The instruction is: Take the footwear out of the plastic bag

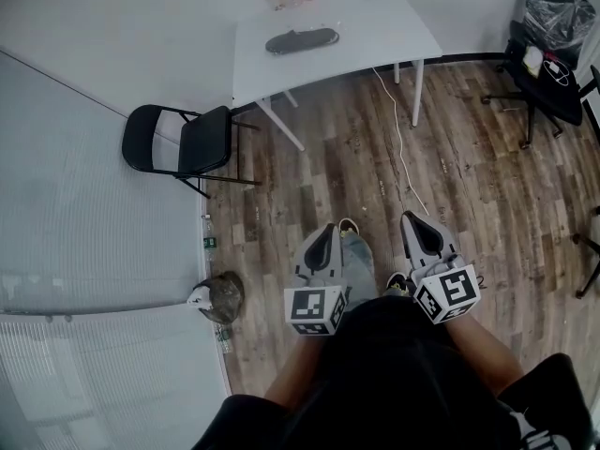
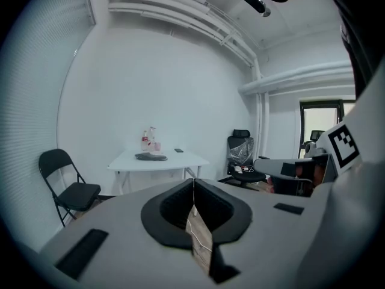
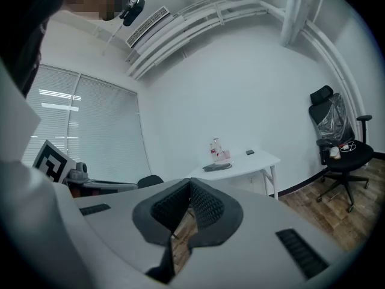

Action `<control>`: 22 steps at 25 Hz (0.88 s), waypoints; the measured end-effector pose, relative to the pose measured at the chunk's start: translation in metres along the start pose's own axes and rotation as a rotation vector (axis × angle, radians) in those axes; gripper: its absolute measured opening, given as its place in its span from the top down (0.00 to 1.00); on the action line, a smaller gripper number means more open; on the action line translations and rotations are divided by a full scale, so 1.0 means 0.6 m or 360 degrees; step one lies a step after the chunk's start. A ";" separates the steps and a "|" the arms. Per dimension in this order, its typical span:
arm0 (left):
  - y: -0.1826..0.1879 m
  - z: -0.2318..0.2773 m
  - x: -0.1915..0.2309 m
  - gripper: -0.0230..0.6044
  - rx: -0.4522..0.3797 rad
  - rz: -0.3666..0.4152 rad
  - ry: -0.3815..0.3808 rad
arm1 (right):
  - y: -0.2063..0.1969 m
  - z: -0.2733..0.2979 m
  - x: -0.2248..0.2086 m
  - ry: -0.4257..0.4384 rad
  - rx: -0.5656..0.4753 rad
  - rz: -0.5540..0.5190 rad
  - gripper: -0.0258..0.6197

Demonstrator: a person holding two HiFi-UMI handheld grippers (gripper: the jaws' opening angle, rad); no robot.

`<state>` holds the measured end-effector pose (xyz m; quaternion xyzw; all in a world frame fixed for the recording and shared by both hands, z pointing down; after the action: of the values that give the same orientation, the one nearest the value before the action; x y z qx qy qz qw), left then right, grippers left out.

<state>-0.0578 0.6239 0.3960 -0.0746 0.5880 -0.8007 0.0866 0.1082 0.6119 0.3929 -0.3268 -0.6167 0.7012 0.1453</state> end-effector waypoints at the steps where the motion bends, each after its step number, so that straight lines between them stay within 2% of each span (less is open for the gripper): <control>1: 0.004 0.009 0.003 0.93 -0.0006 -0.0001 -0.0010 | 0.001 0.009 -0.002 -0.0003 0.0004 -0.0005 0.93; 7: 0.022 0.056 0.038 0.93 -0.0012 -0.0075 -0.0009 | 0.009 0.055 -0.026 -0.0050 0.0002 -0.0021 0.93; 11: 0.035 0.093 0.067 0.93 0.0008 -0.0181 -0.0016 | 0.009 0.092 -0.046 -0.0056 0.0022 0.0028 0.93; 16: 0.054 0.163 0.120 0.93 0.0011 -0.0267 -0.0015 | 0.017 0.164 -0.077 -0.0067 0.0088 -0.0077 0.93; 22: 0.100 0.251 0.177 0.93 -0.0017 -0.0262 -0.0047 | 0.051 0.249 -0.112 -0.0132 0.0051 -0.0101 0.93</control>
<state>-0.1249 0.4424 0.3851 -0.1351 0.5827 -0.8008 0.0288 0.0689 0.4500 0.3863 -0.2754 -0.6209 0.7190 0.1470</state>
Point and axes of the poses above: the fingertips, and each gripper's own axes: z forward along the fingers, x to its left, y out of its top, the point moved 3 cm from there along -z, backward along the fingers, and after that the axes turned 7 degrees about y, right-handed, at the moved point
